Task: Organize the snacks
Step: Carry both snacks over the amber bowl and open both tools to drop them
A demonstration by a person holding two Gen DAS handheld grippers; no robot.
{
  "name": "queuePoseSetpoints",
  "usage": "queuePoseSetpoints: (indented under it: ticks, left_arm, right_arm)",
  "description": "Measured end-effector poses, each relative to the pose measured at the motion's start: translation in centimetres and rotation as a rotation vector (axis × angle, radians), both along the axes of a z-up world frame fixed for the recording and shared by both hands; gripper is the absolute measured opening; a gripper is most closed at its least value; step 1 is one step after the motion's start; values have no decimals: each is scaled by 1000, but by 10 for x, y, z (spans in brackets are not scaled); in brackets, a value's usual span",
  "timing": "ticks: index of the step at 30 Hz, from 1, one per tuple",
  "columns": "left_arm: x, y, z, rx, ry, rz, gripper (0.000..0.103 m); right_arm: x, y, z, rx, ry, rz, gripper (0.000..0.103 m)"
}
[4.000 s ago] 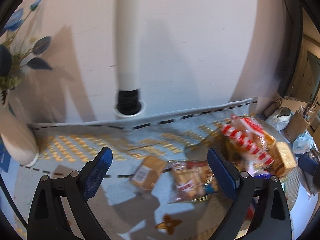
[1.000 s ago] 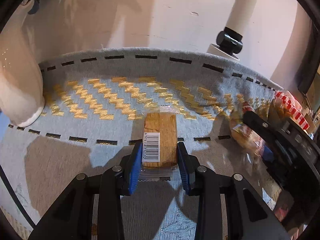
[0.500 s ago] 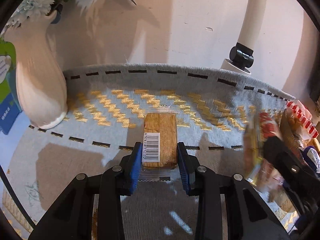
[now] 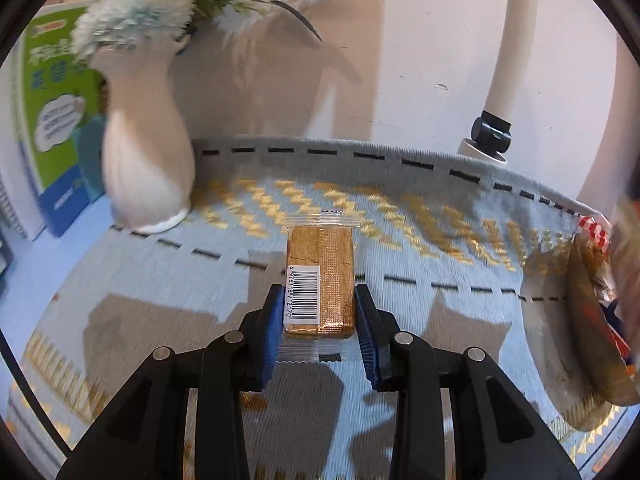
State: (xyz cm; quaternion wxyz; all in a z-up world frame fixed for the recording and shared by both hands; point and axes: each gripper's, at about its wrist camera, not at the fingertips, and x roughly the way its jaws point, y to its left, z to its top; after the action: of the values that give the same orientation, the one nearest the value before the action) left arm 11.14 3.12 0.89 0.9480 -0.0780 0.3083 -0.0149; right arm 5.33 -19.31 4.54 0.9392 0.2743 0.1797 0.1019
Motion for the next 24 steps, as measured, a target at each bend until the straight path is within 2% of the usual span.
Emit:
queuePoseSetpoints:
  ticks: [2,5,7,11,15,19,24]
  left_arm:
    - [-8,-9,6,1,1,5,31]
    - [-18,-19,20,-45,2,-14,31]
    - [-24,-32,39,-54,-23,-36,31]
    - [-37,-68,87,-23,-88,-104,31]
    - [-49,-116,126,-19,-134,-210,31]
    - [-61,-168,146,-27,-138,-325,31]
    - [-68,-233,145,-43,-72,-449,31]
  right_arm:
    - [-5,-9,8,2,-6,21,59]
    - [-13,-23,23,19,-18,56,59]
    - [-19,-33,35,9,-32,67,59]
    - [-25,-53,60,-17,-55,90,59]
    - [-23,-84,87,-45,-58,112,59]
    - [-17,-126,102,-47,-20,109,59]
    - [-10,-181,110,-65,57,89,59]
